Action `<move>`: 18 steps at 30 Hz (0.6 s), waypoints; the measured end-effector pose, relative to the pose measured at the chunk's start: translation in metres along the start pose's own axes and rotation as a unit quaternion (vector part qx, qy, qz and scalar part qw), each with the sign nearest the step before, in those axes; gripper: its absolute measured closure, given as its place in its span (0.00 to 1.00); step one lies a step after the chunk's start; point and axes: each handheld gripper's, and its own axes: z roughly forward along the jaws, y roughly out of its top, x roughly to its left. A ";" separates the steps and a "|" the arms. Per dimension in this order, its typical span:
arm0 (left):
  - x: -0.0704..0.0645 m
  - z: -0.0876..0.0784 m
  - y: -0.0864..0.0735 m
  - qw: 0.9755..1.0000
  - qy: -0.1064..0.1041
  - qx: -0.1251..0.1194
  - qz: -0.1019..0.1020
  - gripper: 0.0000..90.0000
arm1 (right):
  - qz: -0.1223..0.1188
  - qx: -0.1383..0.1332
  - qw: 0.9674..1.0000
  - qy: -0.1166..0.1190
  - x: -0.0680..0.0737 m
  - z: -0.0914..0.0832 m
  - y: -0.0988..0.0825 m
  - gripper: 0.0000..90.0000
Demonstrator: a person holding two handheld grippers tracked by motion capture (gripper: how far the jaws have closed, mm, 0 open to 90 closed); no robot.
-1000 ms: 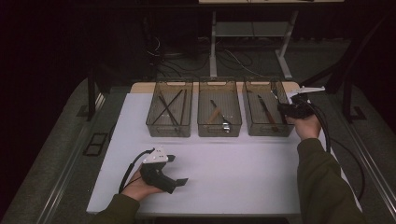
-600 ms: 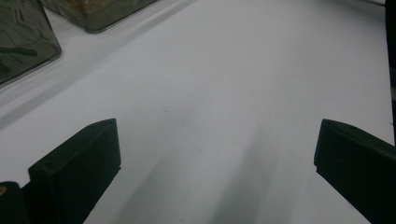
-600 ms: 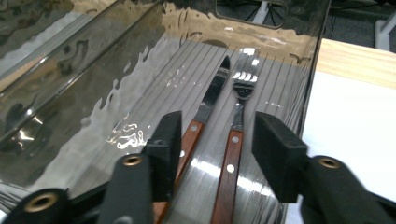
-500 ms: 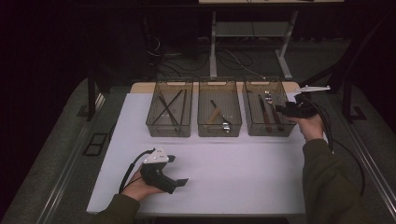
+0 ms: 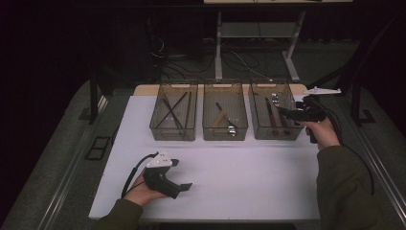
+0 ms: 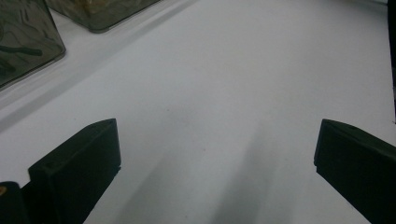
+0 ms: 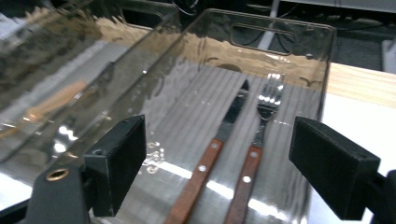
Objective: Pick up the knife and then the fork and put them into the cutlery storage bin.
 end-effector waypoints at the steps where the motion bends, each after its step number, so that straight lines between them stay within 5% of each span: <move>1: 0.000 0.000 0.000 1.000 0.000 0.001 0.001 0.00 | 0.003 -0.004 1.000 0.005 0.000 -0.001 0.000 0.19; 13: -0.001 -0.001 -0.001 1.000 0.003 -0.006 -0.006 0.00 | 0.015 -0.034 0.999 0.033 0.007 -0.020 -0.013 0.19; 18: 0.000 -0.001 -0.001 1.000 0.005 -0.007 -0.006 0.00 | -0.005 -0.028 0.998 0.047 0.016 -0.026 -0.020 0.19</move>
